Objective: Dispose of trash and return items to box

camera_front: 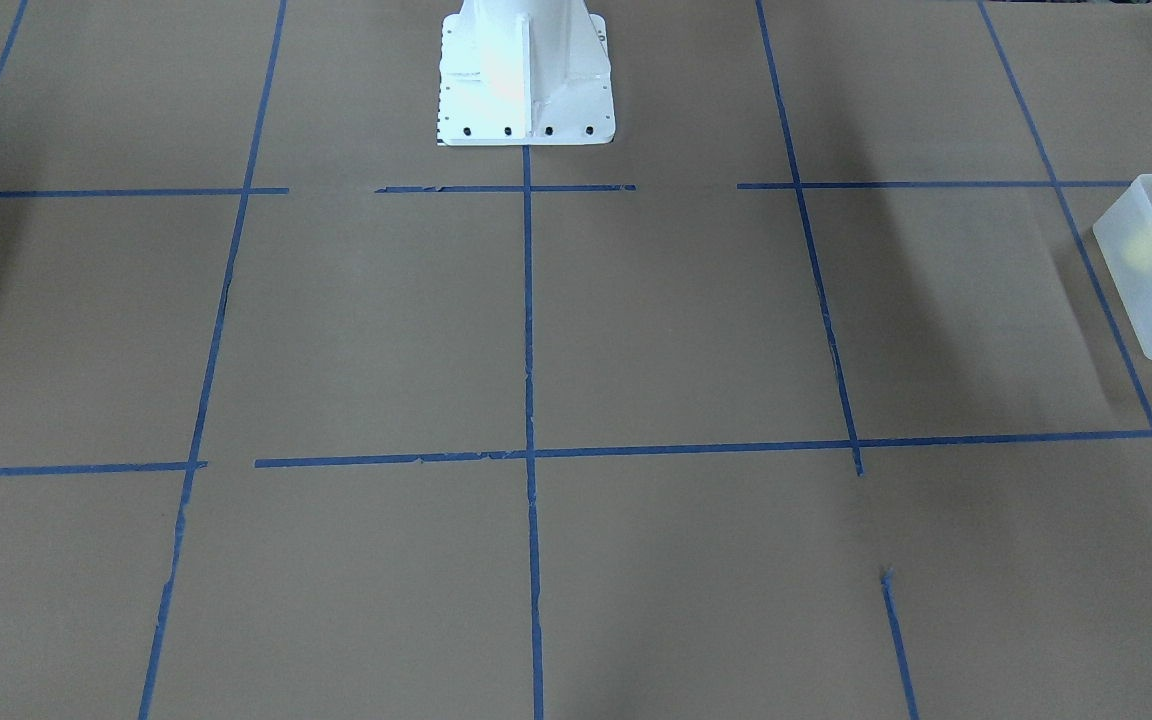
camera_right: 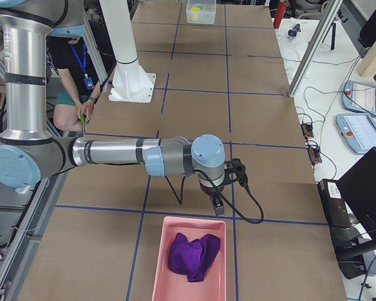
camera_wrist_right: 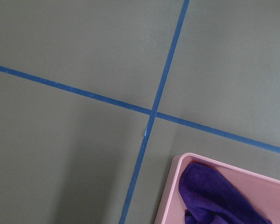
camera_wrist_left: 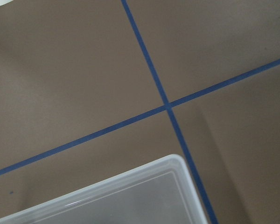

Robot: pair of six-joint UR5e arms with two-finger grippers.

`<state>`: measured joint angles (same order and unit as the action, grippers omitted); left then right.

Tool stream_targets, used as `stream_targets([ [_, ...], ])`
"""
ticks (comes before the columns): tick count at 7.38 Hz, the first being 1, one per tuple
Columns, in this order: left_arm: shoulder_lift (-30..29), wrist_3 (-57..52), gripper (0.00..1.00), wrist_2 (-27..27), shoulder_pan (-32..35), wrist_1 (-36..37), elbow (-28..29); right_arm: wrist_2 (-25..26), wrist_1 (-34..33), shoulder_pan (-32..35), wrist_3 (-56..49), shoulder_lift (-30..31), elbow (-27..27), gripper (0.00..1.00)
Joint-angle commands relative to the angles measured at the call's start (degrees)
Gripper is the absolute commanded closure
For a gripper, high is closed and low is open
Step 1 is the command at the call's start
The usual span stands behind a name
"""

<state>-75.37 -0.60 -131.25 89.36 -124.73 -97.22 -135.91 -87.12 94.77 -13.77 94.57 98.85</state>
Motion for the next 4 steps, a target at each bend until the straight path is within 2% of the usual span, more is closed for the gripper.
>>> stream_targets([
  [1, 3.6, 2.4, 0.0, -0.4, -1.3, 1.2, -0.4, -1.5, -0.2, 0.1, 0.0, 2.8, -0.2, 0.0],
  [2, 4.0, 2.5, 0.0, -0.5, -1.0, 9.9, -0.3, -3.1, 0.5, 0.1, -0.6, 5.9, 0.1, 0.0],
  [3, 4.0, 2.4, 0.0, -0.8, -0.7, 18.6, -4.0, -3.7, 5.0, 0.1, -0.5, 7.5, 0.2, 0.0],
  [4, 3.6, 2.3, 0.0, -0.7, -0.7, 26.7, -6.3, -3.8, 5.3, 0.0, -0.5, 8.0, 0.2, 0.0],
])
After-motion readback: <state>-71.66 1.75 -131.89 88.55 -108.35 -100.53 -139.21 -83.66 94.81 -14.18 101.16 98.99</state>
